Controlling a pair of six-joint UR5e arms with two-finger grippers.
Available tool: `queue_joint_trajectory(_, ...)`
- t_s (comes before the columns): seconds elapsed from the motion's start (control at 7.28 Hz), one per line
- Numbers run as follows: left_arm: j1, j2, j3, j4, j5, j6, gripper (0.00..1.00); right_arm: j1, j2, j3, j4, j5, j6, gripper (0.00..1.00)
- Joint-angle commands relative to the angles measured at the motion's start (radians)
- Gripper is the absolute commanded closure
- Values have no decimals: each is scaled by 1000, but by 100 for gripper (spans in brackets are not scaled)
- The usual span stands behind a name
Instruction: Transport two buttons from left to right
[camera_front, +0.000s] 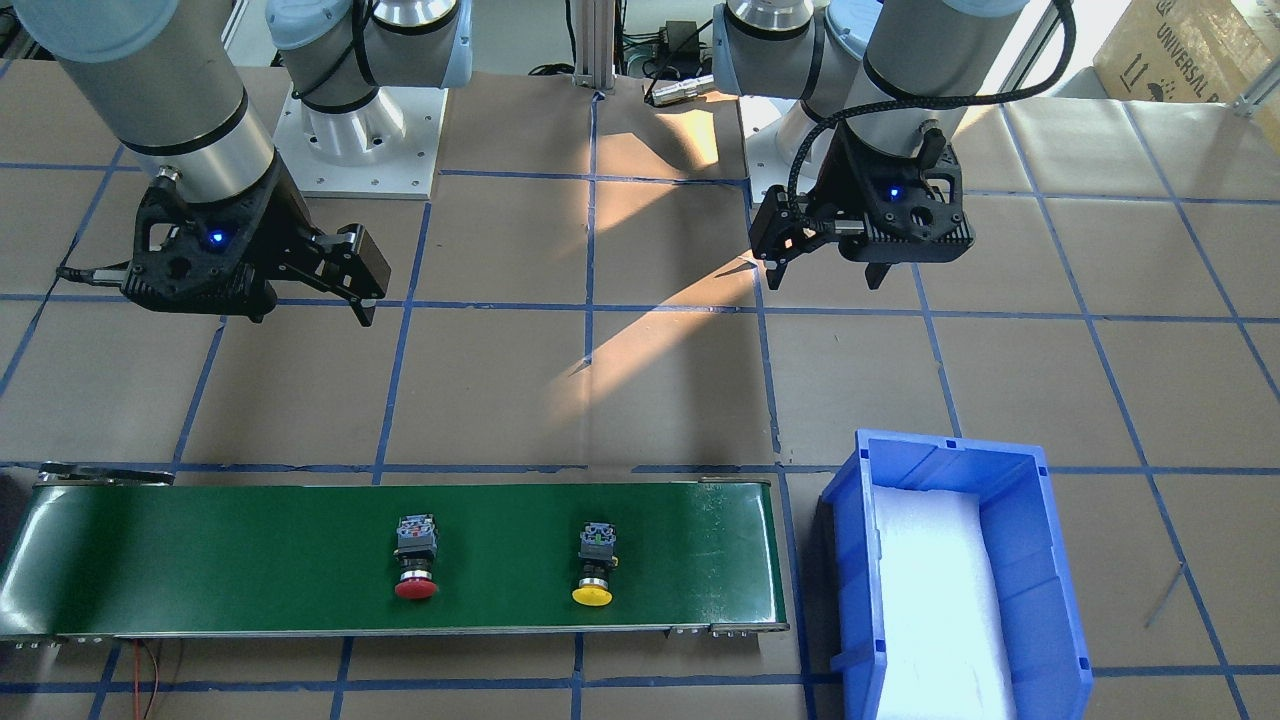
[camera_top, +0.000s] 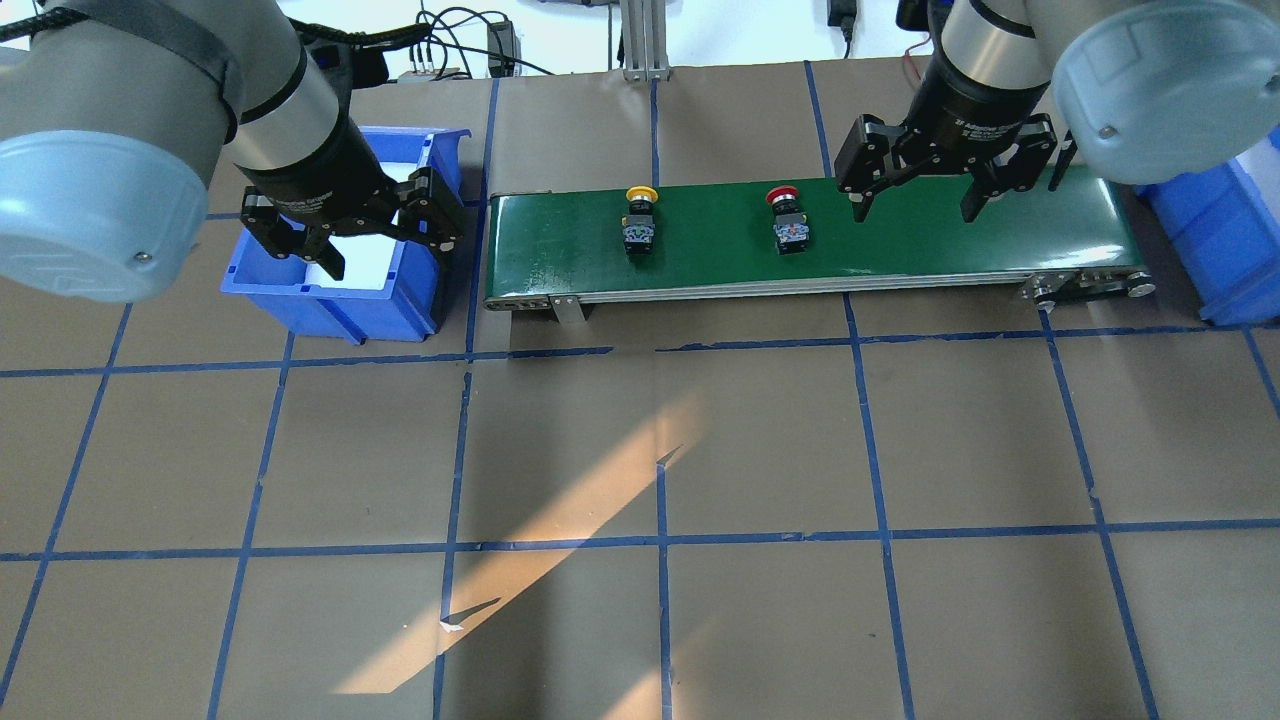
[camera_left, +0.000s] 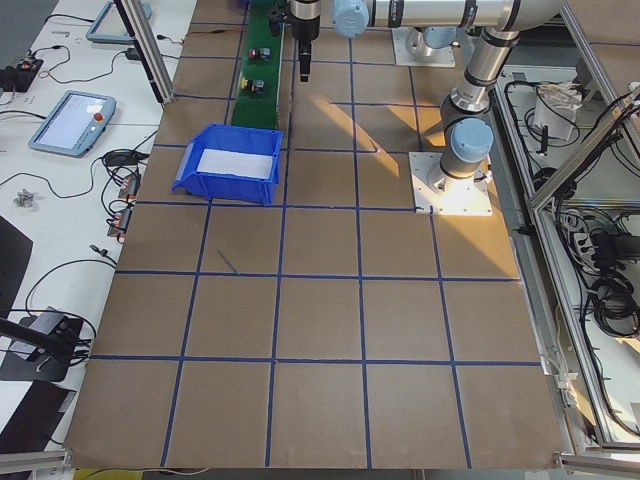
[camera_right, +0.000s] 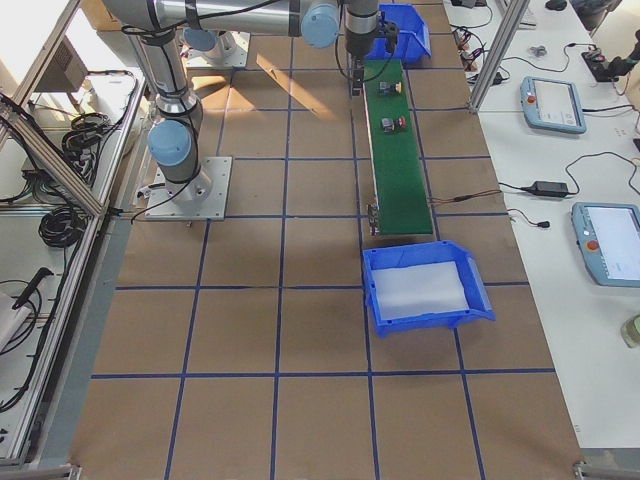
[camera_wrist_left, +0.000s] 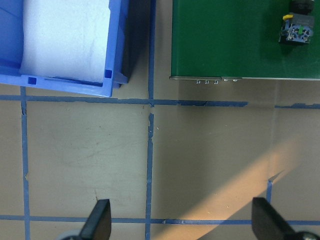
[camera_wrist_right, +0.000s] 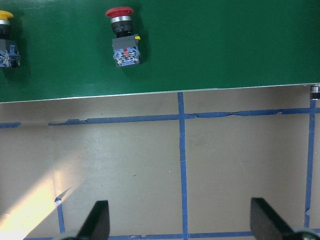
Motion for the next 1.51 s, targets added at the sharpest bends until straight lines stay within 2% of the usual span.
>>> queue_joint_trajectory(0.0, 0, -1, 0, 0, 0, 1, 0, 0, -1, 1, -2, 0, -2, 0)
queue_joint_trajectory(1.37, 0, 1, 0, 0, 0, -1, 0, -37, 4, -5, 9, -21, -9, 0)
